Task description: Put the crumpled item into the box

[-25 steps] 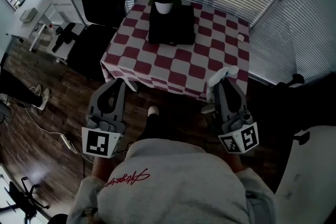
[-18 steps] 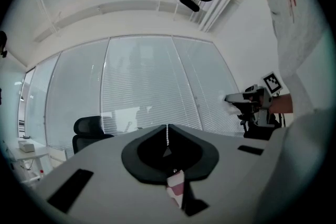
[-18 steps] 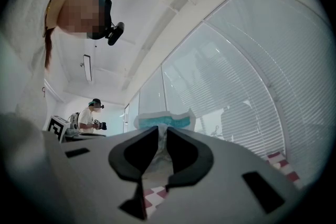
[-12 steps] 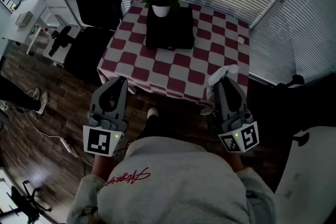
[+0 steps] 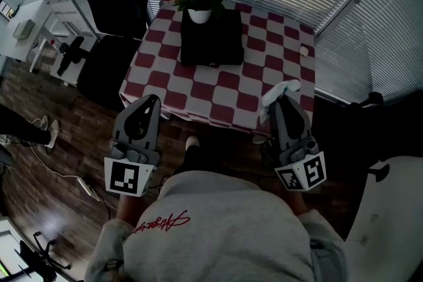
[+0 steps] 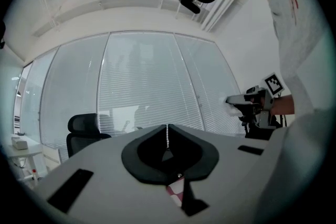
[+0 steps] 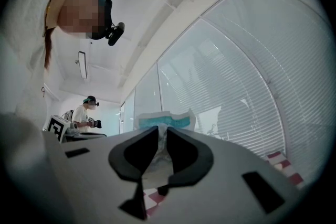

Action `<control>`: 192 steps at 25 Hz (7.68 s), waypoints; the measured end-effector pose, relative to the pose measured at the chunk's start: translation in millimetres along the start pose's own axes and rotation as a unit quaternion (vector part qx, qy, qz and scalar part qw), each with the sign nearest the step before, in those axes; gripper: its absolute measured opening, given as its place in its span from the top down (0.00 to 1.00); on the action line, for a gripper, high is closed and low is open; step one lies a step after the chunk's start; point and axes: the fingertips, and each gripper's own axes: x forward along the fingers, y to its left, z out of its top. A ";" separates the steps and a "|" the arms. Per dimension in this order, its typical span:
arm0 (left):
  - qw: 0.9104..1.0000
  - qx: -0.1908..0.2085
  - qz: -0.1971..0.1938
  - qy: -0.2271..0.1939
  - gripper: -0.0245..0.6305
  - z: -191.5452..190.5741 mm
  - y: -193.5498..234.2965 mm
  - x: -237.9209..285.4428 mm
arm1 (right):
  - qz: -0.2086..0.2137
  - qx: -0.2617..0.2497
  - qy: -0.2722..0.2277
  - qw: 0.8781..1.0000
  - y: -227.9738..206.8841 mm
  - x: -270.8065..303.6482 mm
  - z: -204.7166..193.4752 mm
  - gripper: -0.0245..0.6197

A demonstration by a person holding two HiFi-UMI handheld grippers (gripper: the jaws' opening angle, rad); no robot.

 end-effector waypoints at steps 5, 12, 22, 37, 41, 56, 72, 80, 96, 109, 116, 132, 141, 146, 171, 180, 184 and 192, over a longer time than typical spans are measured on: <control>1.000 -0.003 -0.008 -0.002 0.93 -3.5 13.4 15.6 | -0.008 -0.004 0.003 1.000 -3.4 14.3 -3.0 0.87; 1.000 -0.005 -0.015 -0.004 0.93 -6.9 35.4 31.5 | -0.015 -0.007 0.003 1.000 -5.7 39.4 -7.6 0.87; 1.000 -0.001 -0.020 -0.009 0.93 -10.4 69.6 54.0 | -0.015 -0.013 -0.008 1.000 -6.8 80.8 -12.8 0.87; 0.999 0.004 -0.052 -0.013 0.93 -21.3 98.3 88.5 | -0.047 -0.023 -0.011 0.999 -18.0 108.0 -24.6 0.87; 0.998 0.003 -0.061 -0.017 0.93 -24.8 102.3 97.9 | -0.053 -0.027 -0.010 0.998 -20.2 113.6 -28.6 0.87; 0.997 0.004 -0.069 -0.016 0.93 -34.6 126.9 114.7 | -0.059 -0.029 -0.014 0.998 -21.8 143.9 -38.4 0.87; 0.998 0.002 -0.064 -0.011 0.93 -39.4 121.9 121.1 | -0.060 -0.025 -0.004 0.998 -35.6 143.9 -47.3 0.87; 0.999 0.003 -0.040 -0.009 0.93 -41.0 128.1 124.8 | -0.045 -0.017 0.011 0.999 -45.7 159.6 -61.7 0.87; 1.000 -0.001 0.006 0.003 0.93 -47.4 140.7 118.4 | -0.011 -0.015 0.050 0.999 -56.9 187.5 -88.3 0.87; 0.999 0.004 0.032 0.010 0.93 -46.8 148.3 112.5 | 0.005 -0.011 0.072 0.997 -63.5 202.8 -103.5 0.87; 0.999 0.003 0.035 0.011 0.93 -50.9 147.9 112.3 | 0.005 -0.013 0.092 0.996 -68.9 208.9 -114.8 0.87; 0.999 -0.001 0.049 0.021 0.93 -55.1 149.0 101.7 | 0.019 -0.039 0.127 0.991 -72.0 221.3 -137.8 0.87; 0.998 -0.003 0.057 0.026 0.93 -56.8 152.9 100.4 | 0.029 -0.046 0.141 0.988 -73.6 231.5 -150.3 0.87; 0.998 0.001 0.057 0.026 0.93 -59.0 155.6 100.1 | 0.040 -0.065 0.156 0.985 -71.6 236.2 -160.1 0.87; 0.997 -0.001 0.072 0.033 0.93 -67.2 168.4 88.3 | 0.080 -0.155 0.233 0.957 -62.6 253.4 -221.8 0.87; 0.996 -0.005 0.075 0.043 0.93 -68.8 165.5 86.5 | 0.102 -0.187 0.255 0.943 -62.0 254.1 -237.1 0.87; 0.996 -0.003 0.078 0.043 0.93 -67.7 165.8 85.1 | 0.117 -0.197 0.271 0.935 -58.9 252.7 -246.0 0.87; 0.996 -0.003 0.082 0.044 0.93 -68.7 167.6 81.3 | 0.142 -0.219 0.296 0.919 -55.8 252.6 -260.9 0.87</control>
